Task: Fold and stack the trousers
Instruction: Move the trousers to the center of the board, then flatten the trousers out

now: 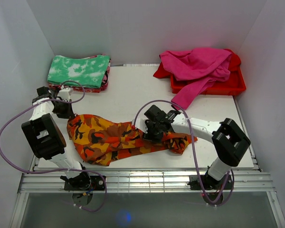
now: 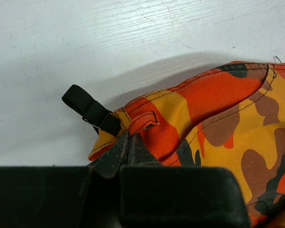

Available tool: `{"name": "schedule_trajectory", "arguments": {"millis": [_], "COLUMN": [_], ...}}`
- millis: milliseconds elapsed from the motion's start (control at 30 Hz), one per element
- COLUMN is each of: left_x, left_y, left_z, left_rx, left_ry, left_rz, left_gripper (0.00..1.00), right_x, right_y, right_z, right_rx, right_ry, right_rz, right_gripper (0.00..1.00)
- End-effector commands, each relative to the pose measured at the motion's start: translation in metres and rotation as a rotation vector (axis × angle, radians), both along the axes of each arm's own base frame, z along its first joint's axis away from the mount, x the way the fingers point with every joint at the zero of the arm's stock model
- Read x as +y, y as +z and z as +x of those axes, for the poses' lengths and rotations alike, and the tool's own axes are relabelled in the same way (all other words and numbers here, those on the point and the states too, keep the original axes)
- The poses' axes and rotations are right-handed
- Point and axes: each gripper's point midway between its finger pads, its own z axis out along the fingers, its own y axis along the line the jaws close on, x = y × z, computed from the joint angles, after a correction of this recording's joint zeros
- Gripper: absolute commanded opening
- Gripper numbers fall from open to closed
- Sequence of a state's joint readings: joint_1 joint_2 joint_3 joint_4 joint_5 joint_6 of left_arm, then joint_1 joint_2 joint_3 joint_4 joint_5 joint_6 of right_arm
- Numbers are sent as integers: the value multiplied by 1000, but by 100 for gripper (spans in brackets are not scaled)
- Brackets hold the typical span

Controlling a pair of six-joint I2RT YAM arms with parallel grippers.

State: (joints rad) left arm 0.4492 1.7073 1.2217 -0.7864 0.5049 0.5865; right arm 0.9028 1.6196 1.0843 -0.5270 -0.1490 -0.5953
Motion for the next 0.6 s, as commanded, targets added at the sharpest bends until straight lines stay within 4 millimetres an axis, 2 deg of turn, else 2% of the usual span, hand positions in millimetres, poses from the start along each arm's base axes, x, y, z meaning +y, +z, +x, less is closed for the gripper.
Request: {"name": "schedule_trajectory", "arguments": {"millis": [0, 67, 100, 200, 333, 400, 467, 567], "left_x": [-8, -7, -7, -7, -5, -4, -2, 1], "left_y": [9, 8, 8, 9, 12, 13, 14, 16], "left_z": [-7, -7, -7, -7, -5, -4, -3, -2], "left_rx": [-5, -5, -4, -6, -9, -12, -12, -13], "left_ry": [-20, -19, -20, -16, -9, -5, -1, 9], "left_rz": [-2, 1, 1, 0, 8, 13, 21, 31], "left_gripper": [6, 4, 3, 0, 0, 0, 0, 0], "right_x": [2, 2, 3, 1, -8, -19, -31, -43], "right_y": [1, 8, 18, 43, 75, 89, 94, 102], "right_z": [19, 19, 19, 21, 20, 26, 31, 34], "right_rx": [-89, -90, -106, -141, -144, -146, -124, -98], "right_ry": [-12, -19, -21, -40, -65, -107, -144, -184], "right_rz": [-12, 5, 32, 85, 161, 199, 229, 285], "right_gripper": [53, 42, 33, 23, 24, 24, 24, 17]}}
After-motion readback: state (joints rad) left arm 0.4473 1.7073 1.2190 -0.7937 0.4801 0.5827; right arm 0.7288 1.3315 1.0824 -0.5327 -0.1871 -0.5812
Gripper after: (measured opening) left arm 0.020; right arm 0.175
